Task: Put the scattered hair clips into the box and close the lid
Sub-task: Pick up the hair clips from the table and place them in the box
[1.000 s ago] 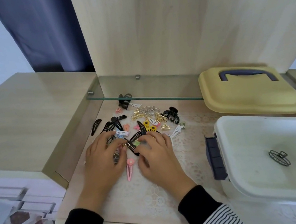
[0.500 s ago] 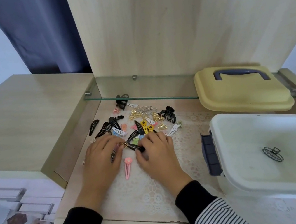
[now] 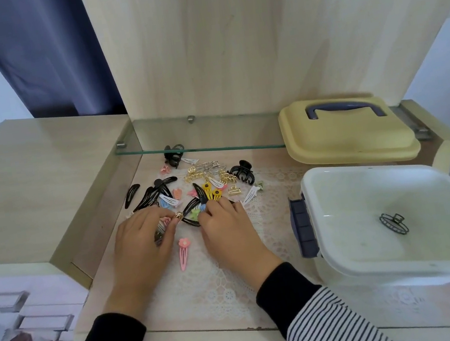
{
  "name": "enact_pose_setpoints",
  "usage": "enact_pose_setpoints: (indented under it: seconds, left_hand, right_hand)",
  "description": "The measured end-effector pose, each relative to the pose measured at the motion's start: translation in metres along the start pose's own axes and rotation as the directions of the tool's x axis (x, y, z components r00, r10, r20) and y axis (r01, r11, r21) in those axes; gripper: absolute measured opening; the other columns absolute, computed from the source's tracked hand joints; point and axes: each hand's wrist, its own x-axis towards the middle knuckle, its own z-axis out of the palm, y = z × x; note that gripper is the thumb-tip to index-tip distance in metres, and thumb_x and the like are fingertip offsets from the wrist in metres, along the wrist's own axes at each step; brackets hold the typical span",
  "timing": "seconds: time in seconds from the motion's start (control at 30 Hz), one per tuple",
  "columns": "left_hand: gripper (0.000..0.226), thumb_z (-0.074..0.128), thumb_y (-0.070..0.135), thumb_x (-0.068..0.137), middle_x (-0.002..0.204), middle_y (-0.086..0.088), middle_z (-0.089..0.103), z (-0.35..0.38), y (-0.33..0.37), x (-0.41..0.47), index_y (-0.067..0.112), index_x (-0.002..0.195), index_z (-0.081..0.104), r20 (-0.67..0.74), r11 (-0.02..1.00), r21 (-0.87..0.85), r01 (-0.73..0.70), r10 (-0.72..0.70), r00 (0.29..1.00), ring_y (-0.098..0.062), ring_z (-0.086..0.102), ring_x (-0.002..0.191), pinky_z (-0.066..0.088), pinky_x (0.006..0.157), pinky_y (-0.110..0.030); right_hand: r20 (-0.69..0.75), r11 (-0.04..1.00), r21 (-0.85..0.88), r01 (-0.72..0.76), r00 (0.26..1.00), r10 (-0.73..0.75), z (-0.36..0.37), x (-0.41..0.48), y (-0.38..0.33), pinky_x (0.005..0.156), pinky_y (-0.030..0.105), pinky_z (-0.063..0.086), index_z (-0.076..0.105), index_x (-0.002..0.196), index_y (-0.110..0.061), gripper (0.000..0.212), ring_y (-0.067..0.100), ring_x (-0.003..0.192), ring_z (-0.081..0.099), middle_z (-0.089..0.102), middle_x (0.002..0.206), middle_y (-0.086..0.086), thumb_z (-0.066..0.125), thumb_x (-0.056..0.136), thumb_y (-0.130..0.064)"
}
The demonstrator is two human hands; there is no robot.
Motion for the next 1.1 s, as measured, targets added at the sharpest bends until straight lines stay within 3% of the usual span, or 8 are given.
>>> enact_pose_setpoints:
  seconds: [0.13, 0.23, 0.4, 0.6, 0.67, 0.77, 0.93, 1.1]
  left_hand:
    - [0.016, 0.059, 0.029, 0.09, 0.098, 0.004, 0.068, -0.005, 0.004, 0.002, 0.016, 0.096, 0.068, -0.015, 0.997, 0.057, 0.052, -0.051, 0.999, -0.017, 0.06, 0.093, 0.047, 0.079, -0.034]
    - [0.007, 0.067, 0.018, 0.088, 0.098, 0.002, 0.068, -0.01, 0.005, 0.009, 0.015, 0.095, 0.067, 0.027, 0.99, 0.08, 0.114, -0.116, 0.993, -0.021, 0.063, 0.087, 0.049, 0.072, -0.035]
    - [0.006, 0.072, 0.017, 0.083, 0.087, 0.001, 0.068, -0.022, 0.019, 0.03, 0.015, 0.086, 0.068, 0.113, 0.986, 0.166, -0.026, 0.007, 0.994, -0.024, 0.062, 0.072, 0.037, 0.052, -0.026]
    - [0.006, 0.069, 0.021, 0.087, 0.092, 0.018, 0.065, -0.026, 0.082, 0.065, 0.025, 0.09, 0.066, 0.191, 0.928, -0.316, 0.198, -0.142, 0.971, -0.005, 0.061, 0.088, 0.048, 0.08, -0.024]
    - [0.008, 0.07, 0.02, 0.086, 0.089, 0.019, 0.067, -0.028, 0.116, 0.078, 0.026, 0.086, 0.066, 0.237, 0.858, -0.448, 0.251, -0.157, 0.959, 0.0, 0.064, 0.085, 0.051, 0.079, -0.016]
    - [0.005, 0.072, 0.025, 0.084, 0.083, 0.012, 0.071, -0.026, 0.164, 0.093, 0.022, 0.085, 0.068, 0.397, 0.802, -0.509, 0.312, -0.103, 0.912, -0.001, 0.067, 0.075, 0.051, 0.069, -0.014]
    - [0.004, 0.073, 0.031, 0.082, 0.073, 0.022, 0.068, -0.005, 0.212, 0.109, 0.031, 0.08, 0.07, 0.561, 0.9, -0.398, 0.179, 0.084, 0.824, 0.006, 0.062, 0.068, 0.047, 0.06, -0.014]
    - [0.004, 0.067, 0.036, 0.085, 0.09, 0.025, 0.067, 0.012, 0.236, 0.118, 0.034, 0.089, 0.068, 0.657, 0.955, -0.213, -0.206, 0.296, 0.693, 0.004, 0.058, 0.084, 0.047, 0.072, -0.021]
  right_hand:
    - [0.049, 0.995, 0.086, -0.044, 0.998, 0.04, -0.011, -0.005, -0.003, 0.054, 0.033, 0.048, 0.068, 0.079, -0.007, 0.02, 0.025, 0.066, 0.059, 0.062, 0.076, 0.009, 0.077, 0.062, 0.0]
    - [0.118, 0.99, 0.112, -0.085, 0.99, 0.072, -0.038, -0.007, -0.005, 0.055, 0.031, 0.04, 0.06, 0.109, -0.002, 0.031, 0.032, 0.078, 0.062, 0.06, 0.099, 0.015, 0.062, 0.078, 0.003]
    - [0.184, 0.984, 0.131, -0.116, 0.979, 0.091, -0.106, -0.01, 0.01, 0.063, 0.03, 0.035, 0.045, 0.12, -0.006, 0.033, 0.027, 0.083, 0.053, 0.05, 0.102, 0.01, 0.046, 0.088, 0.003]
    - [0.208, 0.948, 0.223, -0.227, 0.961, 0.182, -0.186, -0.015, 0.067, 0.065, 0.024, 0.043, 0.06, 0.094, -0.011, 0.013, 0.019, 0.082, 0.054, 0.058, 0.086, 0.003, 0.048, 0.092, -0.006]
    - [0.243, 0.911, 0.289, -0.293, 0.943, 0.227, -0.208, -0.018, 0.089, 0.063, 0.016, 0.043, 0.064, 0.089, -0.016, 0.015, 0.015, 0.079, 0.055, 0.057, 0.078, -0.005, 0.05, 0.092, -0.009]
    - [0.329, 0.881, 0.308, -0.358, 0.909, 0.255, -0.227, -0.024, 0.121, 0.07, 0.025, 0.05, 0.07, 0.088, -0.019, 0.018, 0.012, 0.074, 0.061, 0.064, 0.076, -0.005, 0.054, 0.09, -0.01]
    - [0.493, 0.86, 0.293, -0.419, 0.836, 0.239, -0.231, -0.032, 0.163, 0.073, 0.025, 0.055, 0.073, 0.09, -0.022, 0.021, 0.01, 0.07, 0.066, 0.071, 0.075, -0.003, 0.056, 0.09, -0.01]
    - [0.627, 0.831, 0.3, -0.469, 0.753, 0.199, -0.211, -0.043, 0.189, 0.071, 0.023, 0.056, 0.072, 0.092, -0.017, 0.014, 0.009, 0.072, 0.068, 0.072, 0.073, -0.005, 0.061, 0.088, -0.01]
